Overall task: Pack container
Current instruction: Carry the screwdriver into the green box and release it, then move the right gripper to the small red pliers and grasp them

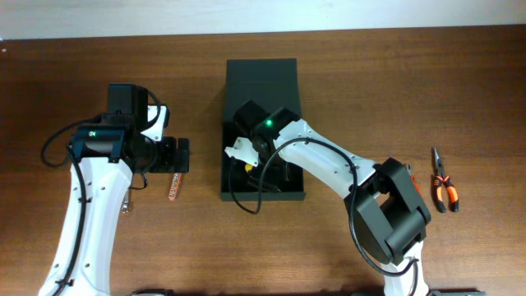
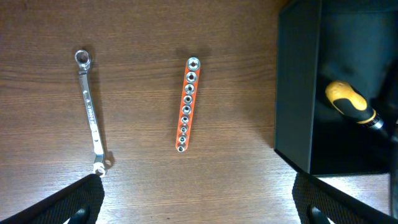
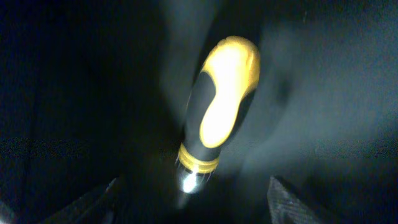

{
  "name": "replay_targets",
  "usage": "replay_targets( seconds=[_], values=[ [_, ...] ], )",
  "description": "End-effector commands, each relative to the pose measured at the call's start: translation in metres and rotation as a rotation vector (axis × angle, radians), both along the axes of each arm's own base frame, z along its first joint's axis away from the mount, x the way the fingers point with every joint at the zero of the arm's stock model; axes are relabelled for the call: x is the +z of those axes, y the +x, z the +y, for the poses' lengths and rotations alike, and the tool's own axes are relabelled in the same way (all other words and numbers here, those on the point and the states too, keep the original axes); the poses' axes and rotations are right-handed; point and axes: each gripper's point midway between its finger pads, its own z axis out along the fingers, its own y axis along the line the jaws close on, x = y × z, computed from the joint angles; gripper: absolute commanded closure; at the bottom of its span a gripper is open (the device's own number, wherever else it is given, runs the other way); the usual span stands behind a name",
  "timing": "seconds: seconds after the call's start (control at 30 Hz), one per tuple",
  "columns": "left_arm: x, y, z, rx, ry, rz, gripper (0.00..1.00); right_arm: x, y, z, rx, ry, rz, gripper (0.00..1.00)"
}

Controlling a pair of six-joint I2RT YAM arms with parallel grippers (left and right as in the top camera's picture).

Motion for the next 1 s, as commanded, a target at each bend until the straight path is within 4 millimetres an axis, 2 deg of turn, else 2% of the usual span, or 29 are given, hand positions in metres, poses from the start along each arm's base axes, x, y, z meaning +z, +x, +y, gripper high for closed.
replay_targets(
  seconds=[0.0,0.1,0.13,0.17,0.2,0.23,0.3,0.37,0.43,0.47,0.53,0.6,0.67,0.77,0.8,0.83,0.9,0.93,0.97],
  values=[
    [0.008,0.003,0.001,-0.016,0.014,-0.027,0.01,0.073,0.024,-0.001,-0.086,0.049,-0.120,0.28],
    [0.008,0.003,0.001,-0.016,0.014,-0.026,0.01,0.139,0.048,-0.022,-0.228,0.067,-0.229,0.27],
    [0.008,0.003,0.001,-0.016,0.014,-0.026,0.01,0.204,0.068,-0.068,-0.488,0.082,-0.338,0.27],
    [0.008,0.003,0.001,-0.016,0.014,-0.027,0.01,0.220,0.070,-0.084,-0.565,0.090,-0.356,0.26],
    [0.008,0.003,0.001,-0.016,0.014,-0.026,0.01,0.243,0.071,-0.114,-0.713,0.107,-0.372,0.26],
    [0.008,0.003,0.001,-0.016,0.014,-0.027,0.01,0.264,0.065,-0.153,-0.896,0.118,-0.364,0.26],
    [0.008,0.003,0.001,-0.016,0.013,-0.027,0.01,0.278,0.044,-0.221,-1.179,0.092,-0.327,0.26],
    [0.008,0.003,0.001,-0.016,0.013,-0.027,0.01,0.286,0.033,-0.258,-1.299,0.147,-0.291,0.25],
    [0.008,0.003,0.001,-0.016,0.013,-0.027,0.01,0.288,0.018,-0.281,-1.379,0.187,-0.258,0.25],
    [0.008,0.003,0.001,-0.015,0.013,-0.026,0.01,0.288,0.012,-0.286,-1.400,0.200,-0.246,0.25],
    [0.008,0.003,0.001,-0.015,0.013,-0.026,0.01,0.283,-0.017,-0.301,-1.468,0.211,-0.211,0.25],
    [0.008,0.003,0.000,-0.016,0.012,-0.026,0.01,0.268,-0.063,-0.325,-1.567,0.136,-0.219,0.25],
    [0.008,0.003,0.001,-0.015,0.013,-0.026,0.01,0.256,-0.084,-0.336,-1.593,0.095,-0.239,0.22],
    [0.008,0.003,0.000,-0.015,0.013,-0.028,0.01,0.234,-0.090,-0.340,-1.584,0.094,-0.259,0.18],
    [0.009,0.005,0.001,-0.016,0.013,-0.033,0.01,0.214,-0.088,-0.342,-1.583,0.091,-0.256,0.18],
    [0.009,0.006,0.000,-0.015,0.013,-0.037,0.01,0.204,-0.086,-0.342,-1.585,0.087,-0.247,0.18],
    [0.010,0.007,0.000,-0.015,0.013,-0.042,0.01,0.166,-0.078,-0.343,-1.584,0.067,-0.203,0.17],
    [0.010,0.007,0.000,-0.015,0.013,-0.042,0.01,0.153,-0.076,-0.344,-1.585,0.059,-0.187,0.17],
    [0.010,0.007,0.000,-0.015,0.013,-0.042,0.01,0.126,-0.072,-0.345,-1.586,0.043,-0.149,0.17]
  ],
)
